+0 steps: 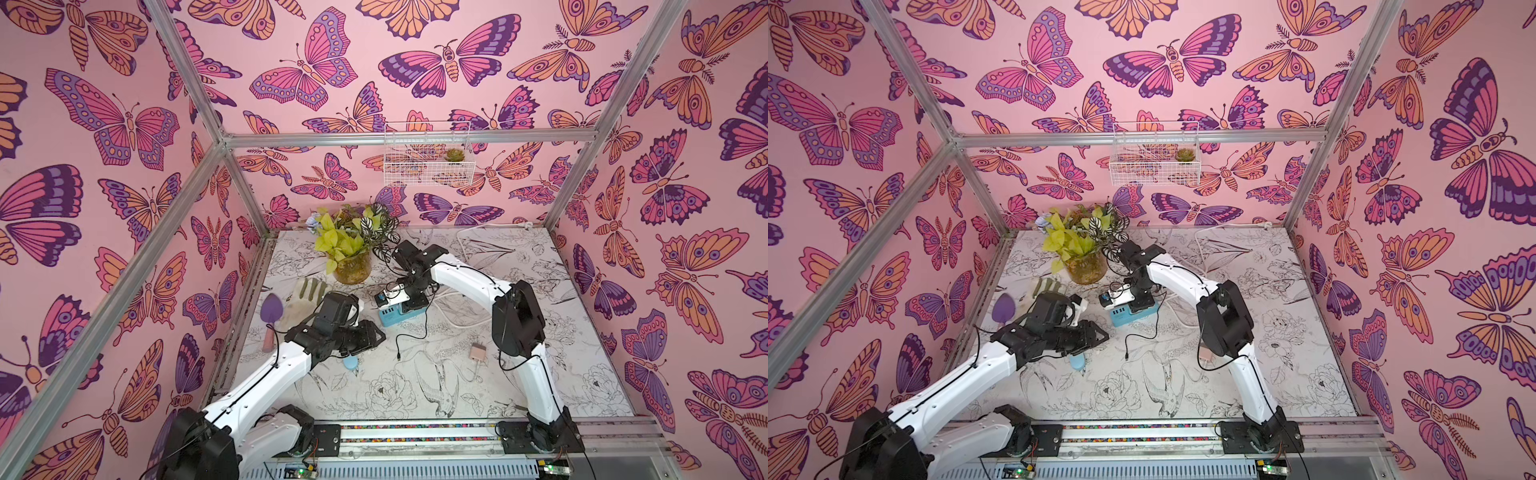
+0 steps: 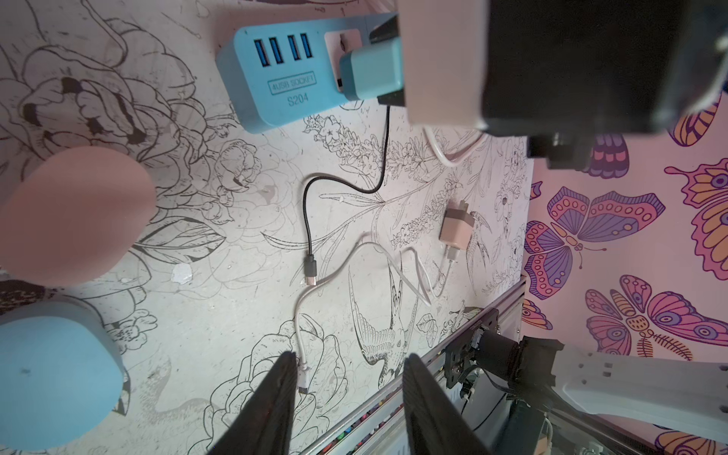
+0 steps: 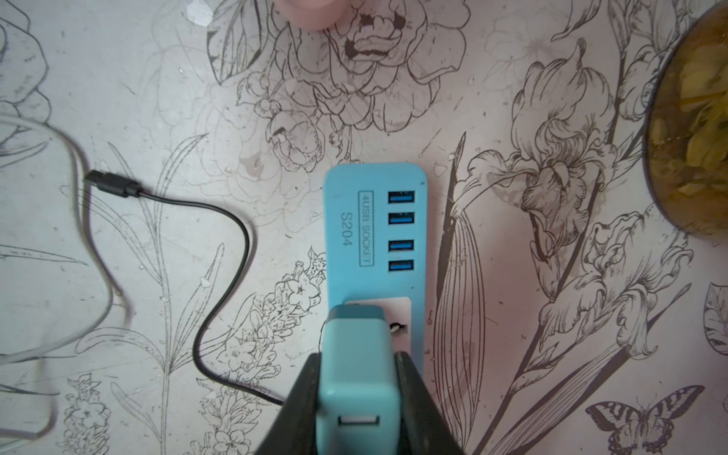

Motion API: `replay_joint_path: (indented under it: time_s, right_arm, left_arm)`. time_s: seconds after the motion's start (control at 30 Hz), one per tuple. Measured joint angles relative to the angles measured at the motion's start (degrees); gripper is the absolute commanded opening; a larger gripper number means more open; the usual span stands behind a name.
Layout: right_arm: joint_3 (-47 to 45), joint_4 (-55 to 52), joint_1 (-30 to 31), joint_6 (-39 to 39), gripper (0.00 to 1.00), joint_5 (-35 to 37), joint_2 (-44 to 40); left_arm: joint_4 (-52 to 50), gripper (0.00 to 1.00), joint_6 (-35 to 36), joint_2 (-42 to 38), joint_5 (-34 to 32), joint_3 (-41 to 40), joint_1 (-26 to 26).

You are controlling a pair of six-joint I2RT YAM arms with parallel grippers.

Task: Charge the bluetooth headset
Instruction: Insert the plug into the socket.

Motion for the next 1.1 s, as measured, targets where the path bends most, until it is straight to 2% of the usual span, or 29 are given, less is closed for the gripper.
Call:
replay_joint_path:
  time_s: [0.23,0.5,1.1]
  right_arm:
    - [1.01,-0.74,0.00,0.24,0.12,-0.24,0.85]
    - [0.68,-0.35,0.00,0.81,0.03,-0.55,1.09]
    - [-0.85,1.53,-2.01,1.68,0.00,-5.51,1.14]
  left_arm:
    - [-0.13,0.46,0.13,0.94,0.02,0.00,0.22]
    - [-0.61,0.45,0.33,1.14,0.20,0.00,0.28]
    - [-1.75,0.45,1.03,0.72,0.37,0.00,0.61]
